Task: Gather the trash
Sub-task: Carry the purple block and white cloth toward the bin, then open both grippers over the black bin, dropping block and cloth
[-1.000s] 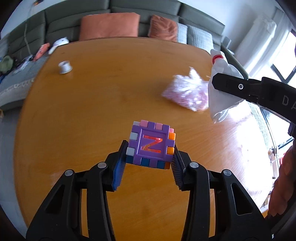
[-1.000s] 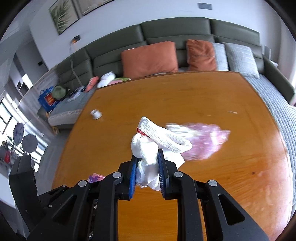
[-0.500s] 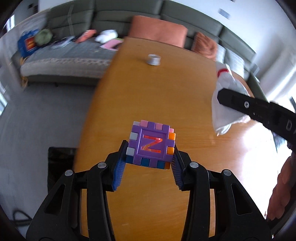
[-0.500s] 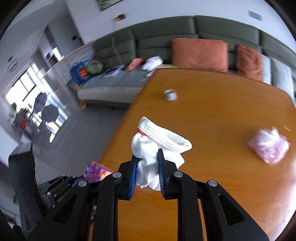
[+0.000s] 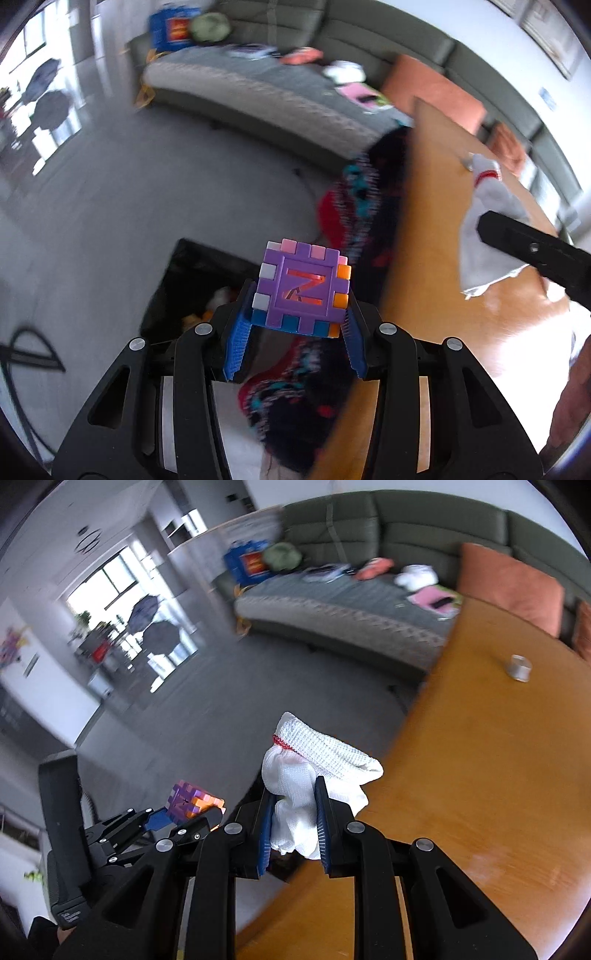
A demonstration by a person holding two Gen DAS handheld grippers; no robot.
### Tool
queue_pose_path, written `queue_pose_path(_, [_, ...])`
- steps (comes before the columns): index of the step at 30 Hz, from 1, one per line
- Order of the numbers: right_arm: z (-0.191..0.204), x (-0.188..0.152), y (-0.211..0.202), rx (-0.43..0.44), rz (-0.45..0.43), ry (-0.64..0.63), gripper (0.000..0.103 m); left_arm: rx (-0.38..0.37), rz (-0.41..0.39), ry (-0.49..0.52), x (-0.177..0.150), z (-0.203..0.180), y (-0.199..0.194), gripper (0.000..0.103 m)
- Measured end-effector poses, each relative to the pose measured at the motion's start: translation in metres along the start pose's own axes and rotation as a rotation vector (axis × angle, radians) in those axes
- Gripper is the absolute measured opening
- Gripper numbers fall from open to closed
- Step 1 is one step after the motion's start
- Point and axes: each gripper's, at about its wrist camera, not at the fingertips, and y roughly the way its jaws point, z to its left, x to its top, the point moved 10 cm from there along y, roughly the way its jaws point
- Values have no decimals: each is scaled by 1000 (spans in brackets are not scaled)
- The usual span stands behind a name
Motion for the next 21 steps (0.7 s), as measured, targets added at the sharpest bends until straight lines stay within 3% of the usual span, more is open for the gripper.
queue_pose_path(7, [74,11,47,98,64,-90,22,98,22,-111,-7,75,4,44])
queue_pose_path(9, [95,13,66,105,115,-133,40,125,35,-137,-8,93,7,44])
queue_pose_path(10, [99,15,73,71,118,-152,60,139,51,-143,-9,101,10,47])
queue_pose_path(12, [108,22,78,40,87,-183,63,207,73,-167,-9,120,14,99])
queue_pose_path(14, [115,22,79,44,83,-199,63,222,50,-203,-6,133,10,97])
queue_pose_path(21, [109,21,85,62,106,-188,63,242,86,-264,-16,156,16,97])
